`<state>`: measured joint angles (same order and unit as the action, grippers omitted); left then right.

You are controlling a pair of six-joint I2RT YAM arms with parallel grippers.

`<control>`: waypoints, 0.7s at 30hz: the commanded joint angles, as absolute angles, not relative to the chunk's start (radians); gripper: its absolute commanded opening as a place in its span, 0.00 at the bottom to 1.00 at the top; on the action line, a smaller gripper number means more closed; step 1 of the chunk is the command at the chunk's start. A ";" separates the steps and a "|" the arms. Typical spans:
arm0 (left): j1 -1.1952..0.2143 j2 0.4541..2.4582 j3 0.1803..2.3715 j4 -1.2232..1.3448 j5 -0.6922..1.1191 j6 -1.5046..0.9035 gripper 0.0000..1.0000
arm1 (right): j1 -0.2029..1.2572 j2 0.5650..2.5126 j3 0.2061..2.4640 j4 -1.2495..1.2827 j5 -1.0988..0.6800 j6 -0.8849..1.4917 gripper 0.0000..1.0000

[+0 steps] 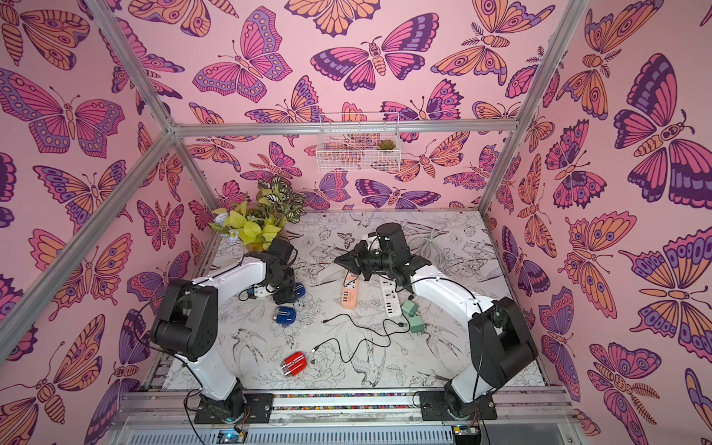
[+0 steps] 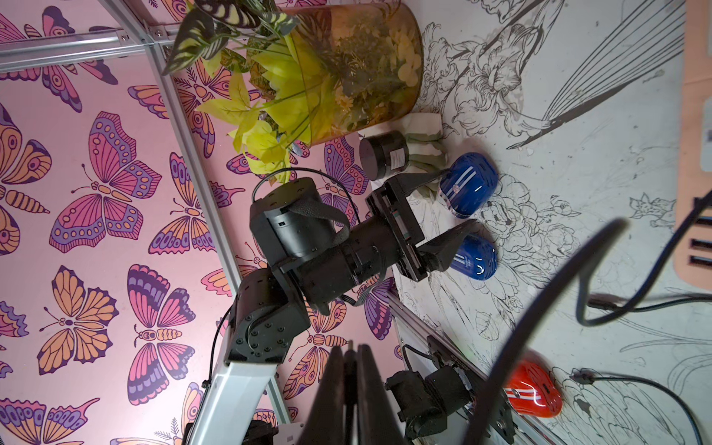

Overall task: Charge the electric shaver
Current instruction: Pick up the electric shaver from the center of the board.

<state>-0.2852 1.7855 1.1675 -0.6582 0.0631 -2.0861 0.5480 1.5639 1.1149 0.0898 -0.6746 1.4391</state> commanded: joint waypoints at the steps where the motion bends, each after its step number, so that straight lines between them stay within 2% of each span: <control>1: -0.268 1.830 1.189 -0.762 0.056 -2.167 0.62 | 0.541 1.542 1.115 0.078 -0.688 1.430 0.00; 4: -0.258 1.866 1.212 -0.795 0.072 -2.125 0.54 | 0.541 1.542 1.109 0.089 -0.688 1.438 0.00; 6: -0.253 1.889 1.233 -0.819 0.088 -2.095 0.53 | 0.541 1.542 1.105 0.090 -0.688 1.440 0.00; 14: -0.247 1.952 1.284 -0.858 0.093 -2.016 0.67 | 0.541 1.541 1.099 0.098 -0.686 1.445 0.00; 21: -0.245 1.989 1.293 -0.862 0.081 -2.002 0.66 | 0.541 1.540 1.095 0.098 -0.690 1.445 0.00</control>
<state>-0.2535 1.9434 1.2987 -0.7944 0.0891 -2.0232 0.5453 1.5639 1.1057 0.0898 -0.6750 1.4429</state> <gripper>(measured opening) 0.668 0.089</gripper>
